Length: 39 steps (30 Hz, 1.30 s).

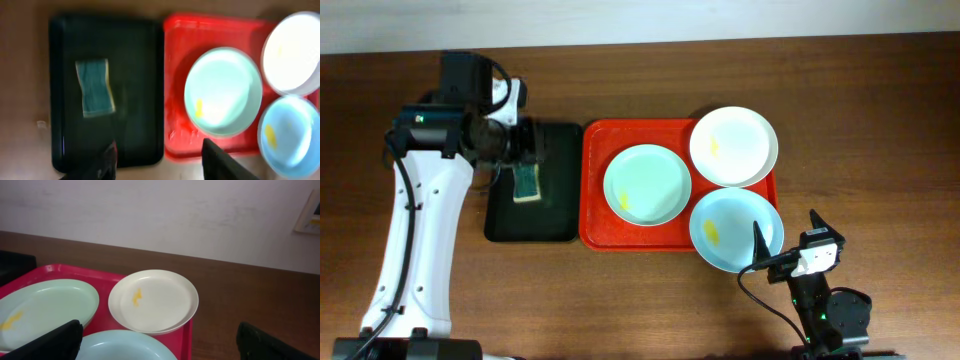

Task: Clean dirty plates on tray and stack at the side
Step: 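Raise the left gripper over the sponge on the black tray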

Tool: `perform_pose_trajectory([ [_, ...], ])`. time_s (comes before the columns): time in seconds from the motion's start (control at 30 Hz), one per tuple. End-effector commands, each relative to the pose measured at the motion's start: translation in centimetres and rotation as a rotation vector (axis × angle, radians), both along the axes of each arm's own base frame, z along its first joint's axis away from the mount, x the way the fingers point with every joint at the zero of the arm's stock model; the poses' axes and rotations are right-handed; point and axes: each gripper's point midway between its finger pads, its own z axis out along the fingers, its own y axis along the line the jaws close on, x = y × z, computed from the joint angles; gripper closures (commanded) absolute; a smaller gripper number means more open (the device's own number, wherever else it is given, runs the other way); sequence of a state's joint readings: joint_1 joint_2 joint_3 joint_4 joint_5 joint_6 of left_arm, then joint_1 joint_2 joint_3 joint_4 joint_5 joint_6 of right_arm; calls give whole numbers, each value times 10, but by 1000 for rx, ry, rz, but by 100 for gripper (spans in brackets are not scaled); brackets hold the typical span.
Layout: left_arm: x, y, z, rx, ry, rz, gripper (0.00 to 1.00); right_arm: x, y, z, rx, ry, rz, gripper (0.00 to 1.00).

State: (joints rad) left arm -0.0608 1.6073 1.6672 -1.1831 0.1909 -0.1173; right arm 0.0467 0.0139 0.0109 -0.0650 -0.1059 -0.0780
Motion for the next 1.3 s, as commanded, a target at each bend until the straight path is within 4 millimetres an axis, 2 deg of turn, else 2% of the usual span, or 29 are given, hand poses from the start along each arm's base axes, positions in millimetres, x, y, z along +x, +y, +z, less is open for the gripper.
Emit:
perform_pose_trajectory([
  [0.0, 17, -1, 13, -1, -83, -1, 47, 0, 0, -3, 3, 7, 0, 1],
  [0.07, 19, -1, 14, 0, -89, -1, 43, 0, 0, -3, 3, 7, 0, 1],
  [0.4, 18, -1, 14, 0, -88, -1, 38, 0, 0, -3, 3, 7, 0, 2],
  [0.53, 20, 11, 12, 61, -91, 32, 37, 0, 0, -3, 3, 7, 0, 2],
  [0.7, 18, 12, 10, 70, -80, 36, 37, 0, 0, -4, 3, 11, 0, 2],
  [1.27, -13, 14, -6, 81, 63, 30, 28, 0, 0, -4, 3, 11, 0, 1],
])
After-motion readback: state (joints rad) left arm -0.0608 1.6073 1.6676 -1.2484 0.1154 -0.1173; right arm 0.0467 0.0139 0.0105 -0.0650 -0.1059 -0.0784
